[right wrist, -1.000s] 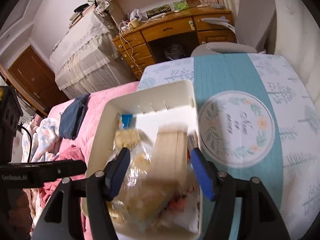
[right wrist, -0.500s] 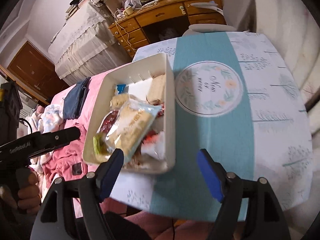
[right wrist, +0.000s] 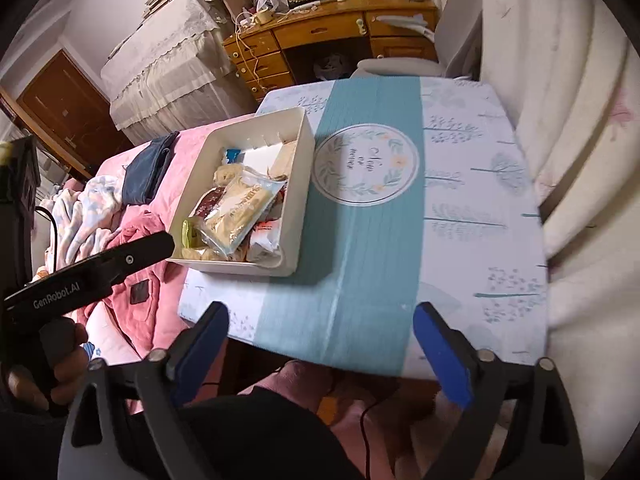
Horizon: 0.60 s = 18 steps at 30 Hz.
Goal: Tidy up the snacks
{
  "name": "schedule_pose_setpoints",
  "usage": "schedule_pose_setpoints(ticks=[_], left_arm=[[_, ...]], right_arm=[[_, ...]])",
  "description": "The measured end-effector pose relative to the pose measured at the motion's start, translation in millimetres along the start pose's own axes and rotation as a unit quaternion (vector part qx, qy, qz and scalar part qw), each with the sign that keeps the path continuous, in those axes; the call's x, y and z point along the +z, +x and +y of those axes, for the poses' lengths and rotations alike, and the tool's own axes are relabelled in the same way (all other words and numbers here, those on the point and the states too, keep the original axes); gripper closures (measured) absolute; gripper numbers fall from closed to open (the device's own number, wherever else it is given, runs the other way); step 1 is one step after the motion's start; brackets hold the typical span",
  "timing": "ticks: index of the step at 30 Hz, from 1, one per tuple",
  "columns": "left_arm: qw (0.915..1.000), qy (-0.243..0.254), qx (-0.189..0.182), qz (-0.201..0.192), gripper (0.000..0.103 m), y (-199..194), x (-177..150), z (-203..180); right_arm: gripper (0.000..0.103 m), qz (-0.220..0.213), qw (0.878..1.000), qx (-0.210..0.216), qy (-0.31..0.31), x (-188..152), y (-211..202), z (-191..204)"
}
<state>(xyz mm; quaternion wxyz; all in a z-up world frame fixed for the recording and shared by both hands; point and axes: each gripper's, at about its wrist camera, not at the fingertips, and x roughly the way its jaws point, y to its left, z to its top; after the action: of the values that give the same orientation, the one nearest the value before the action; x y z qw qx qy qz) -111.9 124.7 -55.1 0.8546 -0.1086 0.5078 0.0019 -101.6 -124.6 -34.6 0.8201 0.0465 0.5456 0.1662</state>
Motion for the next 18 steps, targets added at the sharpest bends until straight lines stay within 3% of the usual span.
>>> schedule_pose_setpoints(ticks=[4, 18], left_arm=[[0.9985, 0.02, 0.038, -0.034, 0.001, -14, -6, -19], [0.9946, 0.034, 0.086, -0.047, 0.001, -25, -19, -44]], right_arm=[[0.0, -0.037, 0.999, -0.035, -0.011, -9, -23, -2], [0.0, -0.071, 0.996, -0.051, 0.035, -27, -35, -23]])
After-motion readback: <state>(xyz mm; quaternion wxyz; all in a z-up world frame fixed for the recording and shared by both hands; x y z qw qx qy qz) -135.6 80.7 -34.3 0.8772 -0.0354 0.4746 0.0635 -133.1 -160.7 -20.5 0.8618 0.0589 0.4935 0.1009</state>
